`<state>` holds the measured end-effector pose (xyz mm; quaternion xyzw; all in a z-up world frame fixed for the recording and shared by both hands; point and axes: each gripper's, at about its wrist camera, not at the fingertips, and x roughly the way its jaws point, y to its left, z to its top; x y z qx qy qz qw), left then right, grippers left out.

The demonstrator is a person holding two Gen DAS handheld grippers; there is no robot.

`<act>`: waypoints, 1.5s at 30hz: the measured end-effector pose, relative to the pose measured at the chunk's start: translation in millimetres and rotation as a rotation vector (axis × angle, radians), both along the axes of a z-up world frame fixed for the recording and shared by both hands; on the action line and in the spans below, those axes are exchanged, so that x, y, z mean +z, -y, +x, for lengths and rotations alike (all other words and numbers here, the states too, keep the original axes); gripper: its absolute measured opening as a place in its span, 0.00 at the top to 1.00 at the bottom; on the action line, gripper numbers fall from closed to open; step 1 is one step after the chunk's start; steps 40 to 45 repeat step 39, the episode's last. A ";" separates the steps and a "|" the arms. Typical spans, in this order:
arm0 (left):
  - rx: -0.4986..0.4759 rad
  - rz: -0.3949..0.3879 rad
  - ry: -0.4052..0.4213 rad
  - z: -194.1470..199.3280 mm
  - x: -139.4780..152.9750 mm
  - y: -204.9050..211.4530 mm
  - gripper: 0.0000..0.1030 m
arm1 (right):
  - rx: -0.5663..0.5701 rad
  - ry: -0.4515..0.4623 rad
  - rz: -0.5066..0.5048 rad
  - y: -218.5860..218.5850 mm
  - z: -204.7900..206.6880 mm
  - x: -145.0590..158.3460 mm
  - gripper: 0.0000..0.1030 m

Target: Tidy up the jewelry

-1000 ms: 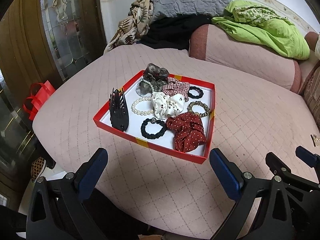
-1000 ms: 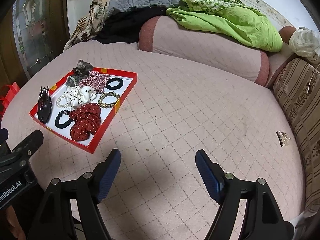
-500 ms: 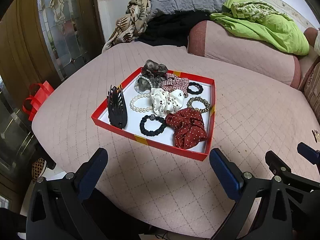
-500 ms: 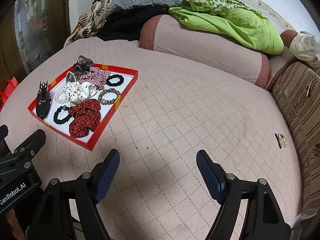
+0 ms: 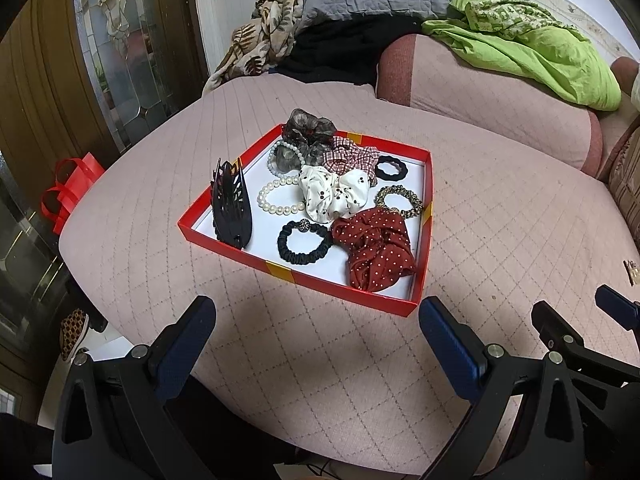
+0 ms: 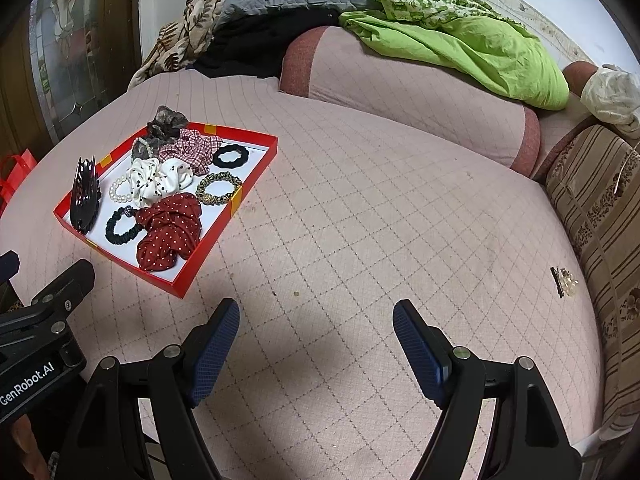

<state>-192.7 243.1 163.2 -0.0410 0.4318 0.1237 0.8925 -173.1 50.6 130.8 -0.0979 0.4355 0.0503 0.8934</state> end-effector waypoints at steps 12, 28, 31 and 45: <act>0.002 -0.013 -0.012 1.0 -3.0 -1.3 0.02 | 0.005 -0.006 -0.003 -0.1 0.7 -2.7 0.19; -0.001 0.034 0.030 5.6 21.9 9.0 0.02 | 0.008 0.017 0.045 11.7 0.0 7.5 0.19; -0.019 0.048 0.035 8.0 25.3 18.0 0.02 | -0.011 0.033 0.065 22.0 1.0 12.9 0.19; -0.094 0.074 0.003 20.3 18.5 54.3 0.02 | -0.067 0.023 0.115 58.2 12.7 13.3 0.19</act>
